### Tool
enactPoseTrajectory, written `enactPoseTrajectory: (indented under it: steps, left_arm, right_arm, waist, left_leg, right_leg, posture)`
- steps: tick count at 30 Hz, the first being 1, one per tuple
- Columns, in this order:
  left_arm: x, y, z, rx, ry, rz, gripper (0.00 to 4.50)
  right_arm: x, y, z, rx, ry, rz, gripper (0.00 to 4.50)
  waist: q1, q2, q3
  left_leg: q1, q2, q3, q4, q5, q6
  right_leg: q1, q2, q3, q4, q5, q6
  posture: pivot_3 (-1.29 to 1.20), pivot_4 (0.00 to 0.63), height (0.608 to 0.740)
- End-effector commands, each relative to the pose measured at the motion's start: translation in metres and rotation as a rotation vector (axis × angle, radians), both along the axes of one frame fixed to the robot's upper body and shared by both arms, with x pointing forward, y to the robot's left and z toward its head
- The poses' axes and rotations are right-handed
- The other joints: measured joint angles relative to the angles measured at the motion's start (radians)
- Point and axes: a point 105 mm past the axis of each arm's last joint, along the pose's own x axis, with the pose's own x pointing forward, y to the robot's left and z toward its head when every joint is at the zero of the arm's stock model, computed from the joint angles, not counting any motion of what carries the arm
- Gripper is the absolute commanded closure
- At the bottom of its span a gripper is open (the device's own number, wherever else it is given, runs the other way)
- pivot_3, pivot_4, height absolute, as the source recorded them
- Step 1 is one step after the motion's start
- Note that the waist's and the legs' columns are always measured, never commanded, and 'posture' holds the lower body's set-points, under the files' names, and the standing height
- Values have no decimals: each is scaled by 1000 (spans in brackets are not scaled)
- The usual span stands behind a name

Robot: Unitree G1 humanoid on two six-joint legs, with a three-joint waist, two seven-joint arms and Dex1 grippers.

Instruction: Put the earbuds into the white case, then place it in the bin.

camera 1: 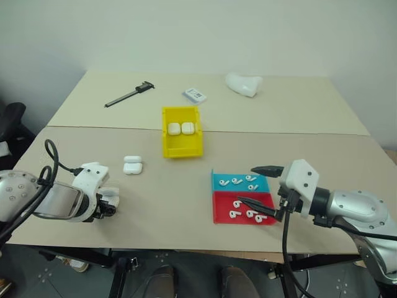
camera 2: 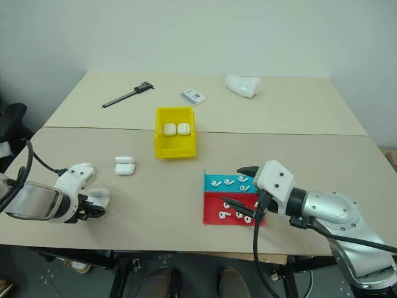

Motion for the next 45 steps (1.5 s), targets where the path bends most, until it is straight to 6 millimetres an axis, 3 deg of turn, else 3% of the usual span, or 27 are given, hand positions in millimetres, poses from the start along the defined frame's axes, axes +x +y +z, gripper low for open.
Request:
enactPoseTrajectory:
  steps: [1,6,13,18,20,25,28,31,43,45]
  left_arm:
    - [-2,13,10,52,-25,26,2939]
    - [-1,17,20,60,-73,32,4458]
    - [-6,20,23,97,-91,8,4458]
    - [-17,26,38,89,-98,-48,4458]
    - [-16,32,51,95,-168,-46,4458]
    - [-7,31,93,-98,-596,-84,4458]
    - [-4,31,95,-64,-654,-127,4458]
    - [-9,23,91,-124,-574,-214,3923]
    - [-19,8,91,-238,-293,-273,16]
    - [-15,13,88,-215,-271,-211,16]
  right_arm:
    - [-3,1,10,-8,-56,16,0]
    - [0,3,8,-3,-54,22,0]
    - [2,4,6,0,-58,27,0]
    - [1,4,6,5,-57,24,0]
    - [0,4,4,10,-52,25,0]
    - [1,6,1,24,-44,32,0]
    - [2,9,-1,32,-42,46,0]
    - [3,10,-1,32,-47,58,0]
    - [5,13,-7,34,-59,67,0]
    - [6,15,-7,42,-63,63,0]
  waist:
    - [-6,0,0]
    - [-7,-2,1]
    - [-4,-3,2]
    - [-6,-5,3]
    - [-7,-5,3]
    - [-10,-5,3]
    - [-9,-5,3]
    - [-7,-5,3]
    - [-21,-6,4]
    - [-21,-6,4]
  left_leg:
    - [0,0,0,0,0,0]
    - [0,0,0,-1,0,0]
    - [-1,0,0,-1,0,0]
    - [0,0,1,-2,0,-1]
    - [-1,0,3,-2,0,-1]
    - [0,1,6,-4,0,-2]
    - [0,1,6,-3,0,-3]
    - [0,1,6,-3,0,-4]
    - [0,2,5,-4,1,-2]
    - [0,2,5,-4,1,-2]
  right_leg:
    - [0,0,0,0,0,0]
    - [-1,0,0,0,0,0]
    - [-1,0,0,0,0,0]
    - [-2,0,0,0,0,-1]
    - [-2,0,-1,0,0,-1]
    - [-3,-1,-1,-1,-2,-6]
    - [-2,-1,-3,-1,-4,-9]
    - [-1,-2,-2,-1,-4,-10]
    - [-2,0,-3,-1,0,-4]
    - [-2,0,-3,0,0,-3]
  posture:
    - [0,150,740]
    - [0,150,740]
    - [0,150,740]
    - [0,150,740]
    - [0,150,740]
    - [0,150,740]
    - [0,150,740]
    - [0,150,740]
    - [0,150,740]
    - [0,150,740]
